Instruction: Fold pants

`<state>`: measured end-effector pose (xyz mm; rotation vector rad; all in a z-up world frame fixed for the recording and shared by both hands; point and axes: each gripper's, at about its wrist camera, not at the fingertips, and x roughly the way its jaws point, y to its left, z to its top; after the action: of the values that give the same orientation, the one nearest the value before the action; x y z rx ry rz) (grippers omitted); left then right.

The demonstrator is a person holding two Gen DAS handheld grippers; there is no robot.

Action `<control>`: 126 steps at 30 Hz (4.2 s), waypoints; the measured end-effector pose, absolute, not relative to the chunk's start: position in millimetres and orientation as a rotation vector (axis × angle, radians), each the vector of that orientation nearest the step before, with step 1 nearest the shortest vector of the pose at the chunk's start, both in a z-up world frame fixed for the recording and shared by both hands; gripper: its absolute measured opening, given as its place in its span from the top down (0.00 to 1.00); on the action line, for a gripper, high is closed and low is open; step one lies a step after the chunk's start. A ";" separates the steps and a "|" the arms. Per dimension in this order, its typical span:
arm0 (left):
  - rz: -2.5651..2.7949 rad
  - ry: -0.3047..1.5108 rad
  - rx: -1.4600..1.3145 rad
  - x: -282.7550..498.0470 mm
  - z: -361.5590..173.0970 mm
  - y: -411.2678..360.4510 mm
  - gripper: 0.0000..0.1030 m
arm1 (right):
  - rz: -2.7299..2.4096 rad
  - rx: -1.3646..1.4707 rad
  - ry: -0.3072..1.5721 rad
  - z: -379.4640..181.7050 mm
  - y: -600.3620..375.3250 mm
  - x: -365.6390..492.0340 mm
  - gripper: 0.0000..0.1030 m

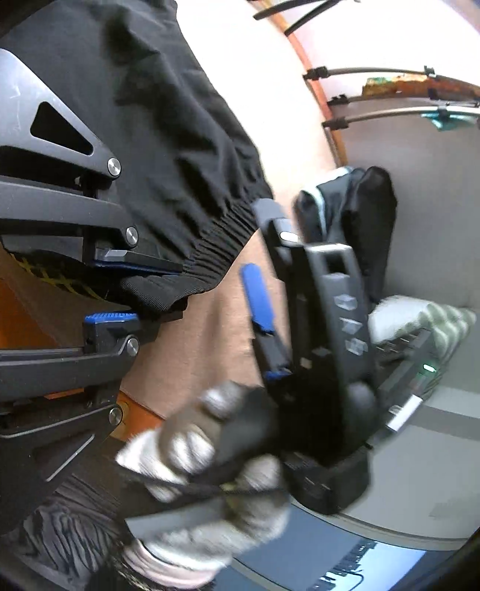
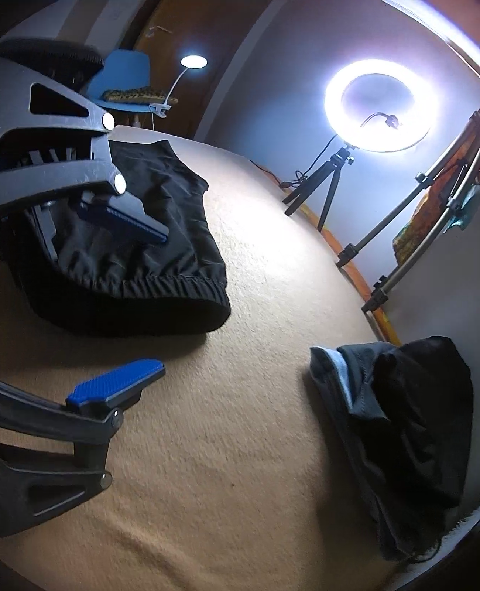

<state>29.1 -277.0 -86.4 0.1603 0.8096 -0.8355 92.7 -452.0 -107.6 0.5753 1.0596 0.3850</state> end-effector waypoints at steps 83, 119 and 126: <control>-0.207 0.830 -0.519 -35.4 -117.9 129.7 0.86 | 0.724 0.097 1.111 -109.5 18.1 110.6 0.68; -0.137 0.870 -0.412 37.8 -101.7 129.6 0.67 | 0.411 0.011 1.020 -106.3 -116.6 173.4 0.48; -0.056 0.869 -0.516 24.9 -106.6 166.7 0.67 | 0.379 -0.037 1.041 -121.1 -115.8 188.2 0.51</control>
<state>24.9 166.7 -106.6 -0.5160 0.8693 -0.0563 188.2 -115.8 -121.1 -0.0368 1.0407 0.3787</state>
